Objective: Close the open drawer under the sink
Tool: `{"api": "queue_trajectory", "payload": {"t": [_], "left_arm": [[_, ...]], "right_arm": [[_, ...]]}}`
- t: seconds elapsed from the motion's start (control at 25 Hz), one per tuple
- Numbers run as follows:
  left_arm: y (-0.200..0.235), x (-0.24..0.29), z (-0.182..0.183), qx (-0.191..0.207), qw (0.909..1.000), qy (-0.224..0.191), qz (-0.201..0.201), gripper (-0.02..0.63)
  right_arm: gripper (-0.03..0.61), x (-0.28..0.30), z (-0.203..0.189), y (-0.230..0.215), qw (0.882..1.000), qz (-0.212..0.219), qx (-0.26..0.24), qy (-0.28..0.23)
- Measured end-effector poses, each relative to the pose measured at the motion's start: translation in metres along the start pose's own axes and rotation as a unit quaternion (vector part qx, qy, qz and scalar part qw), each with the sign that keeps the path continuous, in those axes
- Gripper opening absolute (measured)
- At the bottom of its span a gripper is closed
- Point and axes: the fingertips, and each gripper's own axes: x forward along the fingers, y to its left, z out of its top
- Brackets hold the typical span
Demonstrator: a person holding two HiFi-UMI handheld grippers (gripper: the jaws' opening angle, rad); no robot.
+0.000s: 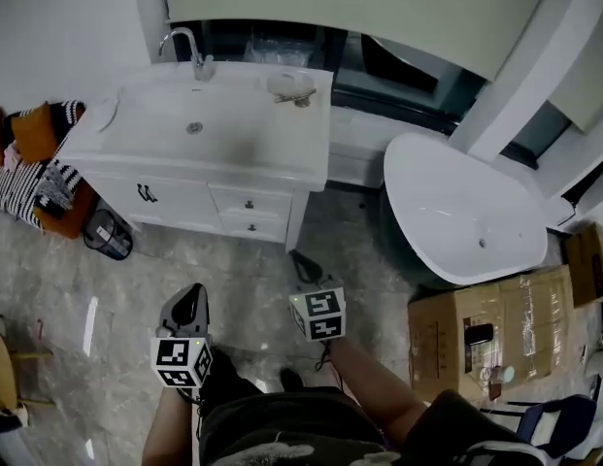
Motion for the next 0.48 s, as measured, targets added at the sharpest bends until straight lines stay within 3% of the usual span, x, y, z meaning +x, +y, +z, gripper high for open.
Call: {"api": "queue_trajectory", "payload": {"t": [0.2, 0.48], "left_arm": [[-0.027, -0.045, -0.003, -0.020, 0.9987, -0.009, 0.047, 0.015], [-0.028, -0.085, -0.026, -0.035, 0.9950, -0.005, 0.094, 0.015]], "right_arm": [[0.034, -0.021, -0.007, 0.000, 0.999, 0.037, -0.012, 0.006], [0.034, -0.034, -0.028, 0.029, 0.996, 0.081, -0.016, 0.018]]}}
